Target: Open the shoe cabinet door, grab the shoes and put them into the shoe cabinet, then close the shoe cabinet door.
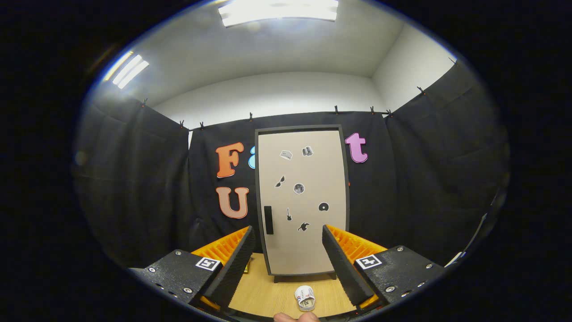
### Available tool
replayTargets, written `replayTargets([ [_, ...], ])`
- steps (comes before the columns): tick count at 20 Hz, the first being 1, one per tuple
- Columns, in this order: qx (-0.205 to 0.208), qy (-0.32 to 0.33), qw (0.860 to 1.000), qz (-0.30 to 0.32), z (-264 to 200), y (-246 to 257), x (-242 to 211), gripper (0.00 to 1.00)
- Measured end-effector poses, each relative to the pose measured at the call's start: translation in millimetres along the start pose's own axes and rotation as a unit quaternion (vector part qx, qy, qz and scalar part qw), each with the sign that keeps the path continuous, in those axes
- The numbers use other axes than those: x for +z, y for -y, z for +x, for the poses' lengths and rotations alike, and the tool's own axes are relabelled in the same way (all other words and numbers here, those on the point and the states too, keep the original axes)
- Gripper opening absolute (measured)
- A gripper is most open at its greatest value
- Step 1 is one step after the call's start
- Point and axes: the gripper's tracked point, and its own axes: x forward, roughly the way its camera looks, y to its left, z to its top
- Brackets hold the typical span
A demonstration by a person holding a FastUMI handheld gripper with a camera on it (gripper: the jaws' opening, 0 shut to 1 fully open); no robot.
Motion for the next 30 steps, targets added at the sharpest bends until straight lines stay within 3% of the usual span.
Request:
replayTargets([
  [9,0.008,-0.004,1.0,0.003,8.7,-5.6,-3.9,0.94],
  [17,0.014,-0.013,1.0,-0.008,59.9,-49.1,-22.7,0.94],
  [30,-0.026,-0.042,0.999,-0.016,150.8,-100.1,-63.5,0.95],
])
